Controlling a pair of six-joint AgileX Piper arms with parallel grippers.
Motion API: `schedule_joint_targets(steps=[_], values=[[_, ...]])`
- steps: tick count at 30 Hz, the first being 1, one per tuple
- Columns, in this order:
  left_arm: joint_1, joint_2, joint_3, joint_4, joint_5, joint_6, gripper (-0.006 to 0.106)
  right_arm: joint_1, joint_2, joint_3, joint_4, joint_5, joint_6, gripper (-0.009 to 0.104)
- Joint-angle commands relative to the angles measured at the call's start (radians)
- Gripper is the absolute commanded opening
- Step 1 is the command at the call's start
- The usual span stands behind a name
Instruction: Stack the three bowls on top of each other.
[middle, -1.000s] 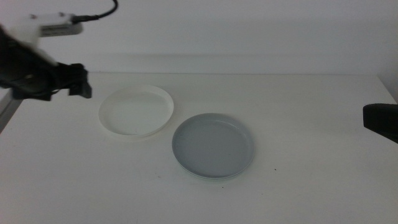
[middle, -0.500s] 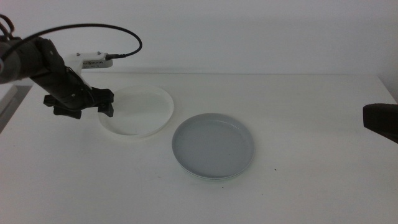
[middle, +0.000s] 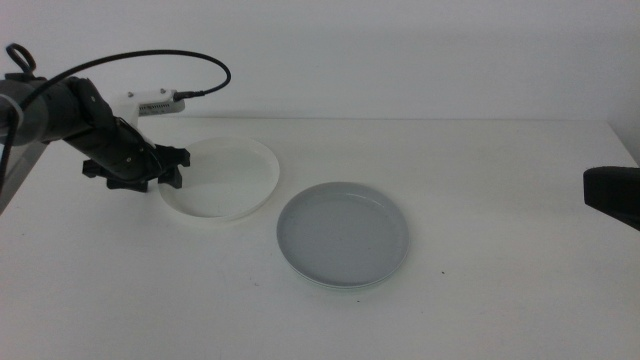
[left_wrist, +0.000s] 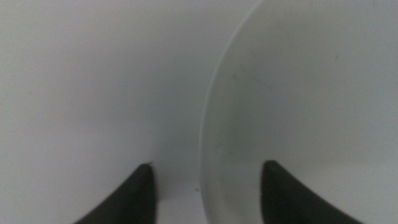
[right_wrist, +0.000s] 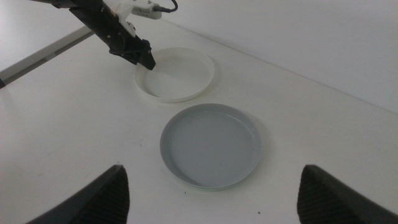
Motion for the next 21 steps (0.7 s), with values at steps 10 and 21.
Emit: schedule_joint_targets(steps=[10,21], values=[[0.018,-0.011,-0.006,-0.042,-0.012,-0.023,-0.002,-0.009,-0.002,0.004,-0.002,-0.006,-0.003,0.093],[-0.016,-0.444,0.074,-0.107,0.108,-0.025,-0.002,-0.009,-0.002,0.004,-0.002,-0.008,-0.003,0.093]])
